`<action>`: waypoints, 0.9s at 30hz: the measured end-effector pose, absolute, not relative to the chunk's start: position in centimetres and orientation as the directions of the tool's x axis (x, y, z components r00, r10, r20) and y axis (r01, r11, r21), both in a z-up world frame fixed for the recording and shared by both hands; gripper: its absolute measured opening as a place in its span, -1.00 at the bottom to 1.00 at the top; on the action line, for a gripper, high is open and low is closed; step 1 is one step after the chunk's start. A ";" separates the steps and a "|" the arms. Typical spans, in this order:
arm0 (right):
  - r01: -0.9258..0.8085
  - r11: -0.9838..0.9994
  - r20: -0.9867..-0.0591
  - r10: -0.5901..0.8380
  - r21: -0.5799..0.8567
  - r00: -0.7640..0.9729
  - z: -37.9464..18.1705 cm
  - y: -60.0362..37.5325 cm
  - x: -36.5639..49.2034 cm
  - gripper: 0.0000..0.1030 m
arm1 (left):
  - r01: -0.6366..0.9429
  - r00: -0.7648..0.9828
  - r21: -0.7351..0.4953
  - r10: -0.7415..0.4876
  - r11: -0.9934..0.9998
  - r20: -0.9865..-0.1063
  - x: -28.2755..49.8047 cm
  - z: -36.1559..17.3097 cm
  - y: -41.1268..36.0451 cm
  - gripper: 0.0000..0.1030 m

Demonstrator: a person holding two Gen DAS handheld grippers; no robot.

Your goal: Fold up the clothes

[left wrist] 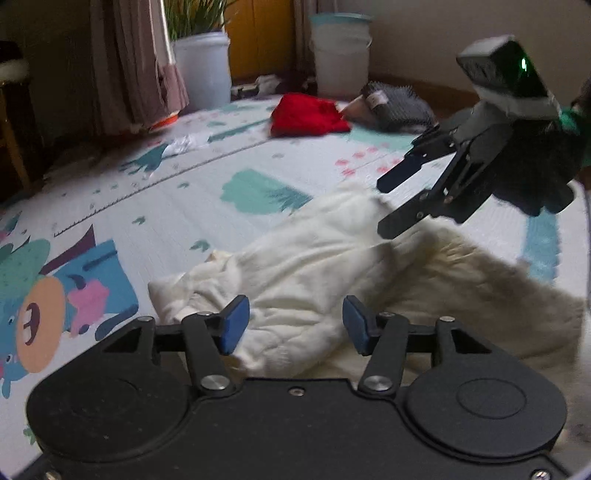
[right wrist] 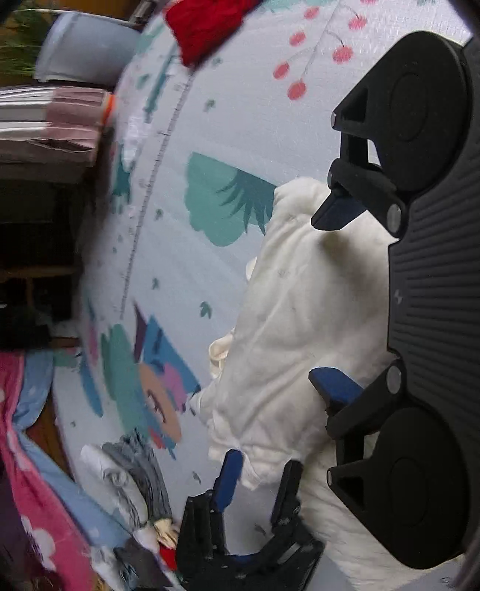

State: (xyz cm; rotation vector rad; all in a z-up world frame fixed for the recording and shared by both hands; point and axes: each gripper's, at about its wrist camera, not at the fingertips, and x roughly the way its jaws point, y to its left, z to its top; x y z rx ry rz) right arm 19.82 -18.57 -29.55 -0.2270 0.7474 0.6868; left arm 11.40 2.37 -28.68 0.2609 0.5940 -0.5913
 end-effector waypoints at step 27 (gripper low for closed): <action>-0.926 0.187 -0.755 0.537 -0.328 0.376 -30.9 -14.8 -4.0 0.17 | 0.908 0.418 0.342 -0.548 0.241 -0.724 -5.2 -31.2 -2.3 0.12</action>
